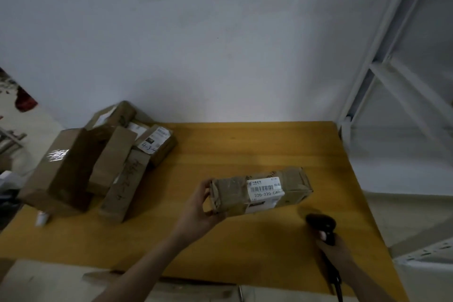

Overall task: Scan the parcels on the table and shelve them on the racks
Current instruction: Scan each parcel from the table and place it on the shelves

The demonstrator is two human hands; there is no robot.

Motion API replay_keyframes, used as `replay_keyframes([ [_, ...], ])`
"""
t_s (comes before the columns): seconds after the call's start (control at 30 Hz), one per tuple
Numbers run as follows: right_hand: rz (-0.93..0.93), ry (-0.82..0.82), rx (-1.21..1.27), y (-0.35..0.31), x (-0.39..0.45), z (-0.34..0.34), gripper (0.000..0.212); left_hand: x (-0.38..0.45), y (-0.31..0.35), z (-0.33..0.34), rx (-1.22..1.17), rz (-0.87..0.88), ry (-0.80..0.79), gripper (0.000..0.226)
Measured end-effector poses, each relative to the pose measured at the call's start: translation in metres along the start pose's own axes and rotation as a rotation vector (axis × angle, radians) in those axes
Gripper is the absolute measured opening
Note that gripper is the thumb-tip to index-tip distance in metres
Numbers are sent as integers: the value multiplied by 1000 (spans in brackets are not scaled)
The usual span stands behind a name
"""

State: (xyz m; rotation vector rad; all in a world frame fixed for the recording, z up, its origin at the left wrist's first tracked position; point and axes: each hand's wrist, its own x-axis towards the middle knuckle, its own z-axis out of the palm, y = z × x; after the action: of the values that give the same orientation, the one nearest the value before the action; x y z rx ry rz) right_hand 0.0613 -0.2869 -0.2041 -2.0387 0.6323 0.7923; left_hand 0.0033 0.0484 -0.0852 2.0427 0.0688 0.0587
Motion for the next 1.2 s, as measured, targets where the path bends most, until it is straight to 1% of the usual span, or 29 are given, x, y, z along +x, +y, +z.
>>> replay_keyframes([
  [0.1,-42,51,9,-4,-24,0,13,-5,-9,-2,71,8,27,73],
  [0.17,-94,97,66,-12,-52,-3,9,-4,-12,-2,94,17,34,74],
  [0.27,-152,110,168,-28,-107,-13,4,-1,-15,1,96,27,43,74],
  [0.33,-213,112,205,-39,-146,-19,10,2,-15,5,103,50,35,74],
  [0.43,-339,95,173,-56,-198,-17,16,5,-10,12,94,76,9,69],
  [0.53,-411,84,158,-68,-226,-9,20,8,-3,20,105,123,15,67],
  [0.7,-443,82,166,-74,-239,-1,24,12,5,21,77,142,39,68],
  [0.93,-474,71,191,-75,-245,2,27,10,5,14,24,160,13,69],
  [1.1,-485,29,219,-72,-245,7,23,8,1,11,11,167,27,70],
  [1.2,-495,53,274,-71,-240,12,20,6,0,9,4,164,36,68],
])
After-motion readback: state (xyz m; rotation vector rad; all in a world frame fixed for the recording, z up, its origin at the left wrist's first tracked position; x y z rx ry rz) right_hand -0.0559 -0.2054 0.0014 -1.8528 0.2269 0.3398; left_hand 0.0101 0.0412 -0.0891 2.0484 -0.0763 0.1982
